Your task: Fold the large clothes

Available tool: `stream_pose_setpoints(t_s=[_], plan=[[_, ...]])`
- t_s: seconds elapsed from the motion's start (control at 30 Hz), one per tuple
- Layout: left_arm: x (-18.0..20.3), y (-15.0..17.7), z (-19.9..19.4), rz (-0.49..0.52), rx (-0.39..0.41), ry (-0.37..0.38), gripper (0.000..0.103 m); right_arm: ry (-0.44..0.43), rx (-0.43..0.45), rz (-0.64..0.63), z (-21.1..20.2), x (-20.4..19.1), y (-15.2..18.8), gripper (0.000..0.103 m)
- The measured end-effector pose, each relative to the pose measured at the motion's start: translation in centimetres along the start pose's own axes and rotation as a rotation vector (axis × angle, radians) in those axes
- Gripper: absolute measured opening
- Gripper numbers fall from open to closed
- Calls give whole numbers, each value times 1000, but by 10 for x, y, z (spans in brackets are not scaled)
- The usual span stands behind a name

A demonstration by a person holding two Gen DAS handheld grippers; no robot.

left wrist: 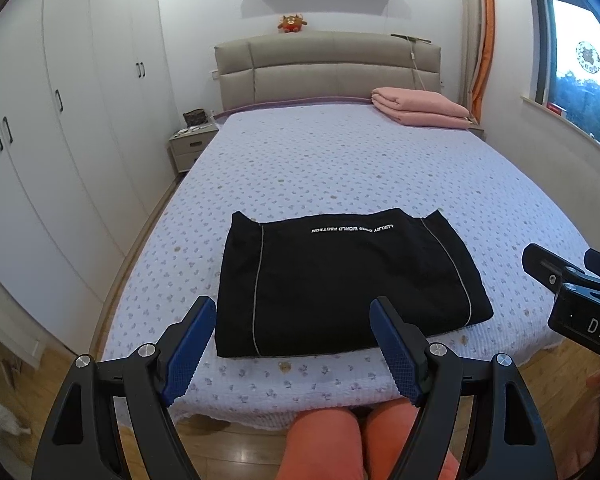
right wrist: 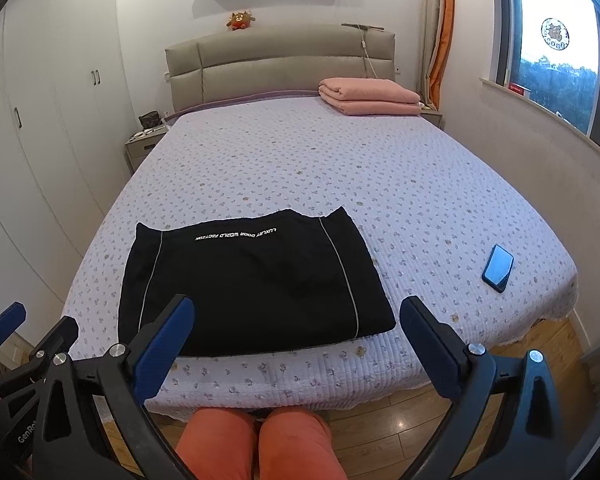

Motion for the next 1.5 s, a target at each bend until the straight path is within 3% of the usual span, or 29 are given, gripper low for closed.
stream_pose_setpoints(t_s=[1.4, 1.5], plan=[[5, 2, -17, -20, 28, -6, 80, -19, 2, -44, -9, -11, 1, 103], [6, 3, -20, -13, 59, -19, 80, -20, 4, -50, -10, -12, 1, 103]])
Point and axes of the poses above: each gripper's, at about its wrist camera, not at the fingertips, and z roughly the way its jaws point, x to its right, y to its underside, the point moved 2 cm from there along z, roughly the way its jaws point, and after that the axes turned 5 degrees about -y, right-handed, at the moved point
